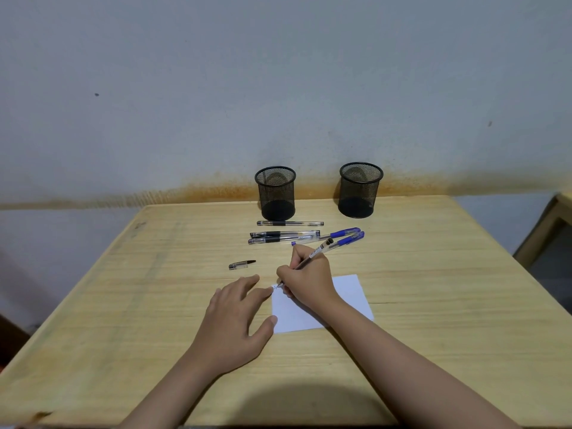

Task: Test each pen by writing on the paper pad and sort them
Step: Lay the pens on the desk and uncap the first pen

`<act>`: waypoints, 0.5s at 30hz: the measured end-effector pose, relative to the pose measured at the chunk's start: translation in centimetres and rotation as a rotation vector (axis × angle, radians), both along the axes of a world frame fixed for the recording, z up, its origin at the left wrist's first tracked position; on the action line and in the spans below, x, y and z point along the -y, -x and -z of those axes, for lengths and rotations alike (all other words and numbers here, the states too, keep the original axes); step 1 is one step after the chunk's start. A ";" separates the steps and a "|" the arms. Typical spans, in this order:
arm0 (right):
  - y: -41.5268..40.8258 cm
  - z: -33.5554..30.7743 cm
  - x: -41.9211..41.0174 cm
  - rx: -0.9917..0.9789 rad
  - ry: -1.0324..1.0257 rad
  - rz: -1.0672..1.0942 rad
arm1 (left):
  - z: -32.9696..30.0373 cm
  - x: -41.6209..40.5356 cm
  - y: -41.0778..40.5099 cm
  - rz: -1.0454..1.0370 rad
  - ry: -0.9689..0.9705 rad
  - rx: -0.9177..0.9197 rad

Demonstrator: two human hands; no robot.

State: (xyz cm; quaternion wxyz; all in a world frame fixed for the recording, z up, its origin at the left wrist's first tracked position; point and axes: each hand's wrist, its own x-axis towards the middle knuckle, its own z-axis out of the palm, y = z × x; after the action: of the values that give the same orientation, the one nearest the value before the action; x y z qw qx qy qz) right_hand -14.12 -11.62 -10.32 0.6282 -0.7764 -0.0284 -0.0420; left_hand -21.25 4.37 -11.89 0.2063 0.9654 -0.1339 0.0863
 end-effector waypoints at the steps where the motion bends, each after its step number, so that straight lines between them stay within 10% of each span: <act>1: 0.0 0.0 0.0 0.000 0.002 0.005 | 0.0 0.0 0.0 0.000 0.001 0.000; 15: -0.1 0.3 0.1 -0.004 0.004 0.055 | -0.1 0.0 0.0 0.007 -0.004 0.005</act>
State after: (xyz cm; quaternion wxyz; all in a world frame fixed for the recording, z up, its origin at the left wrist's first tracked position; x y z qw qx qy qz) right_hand -13.99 -11.70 -10.60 0.6252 -0.7783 -0.0061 -0.0577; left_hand -21.28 4.35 -11.81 0.2043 0.9652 -0.1378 0.0876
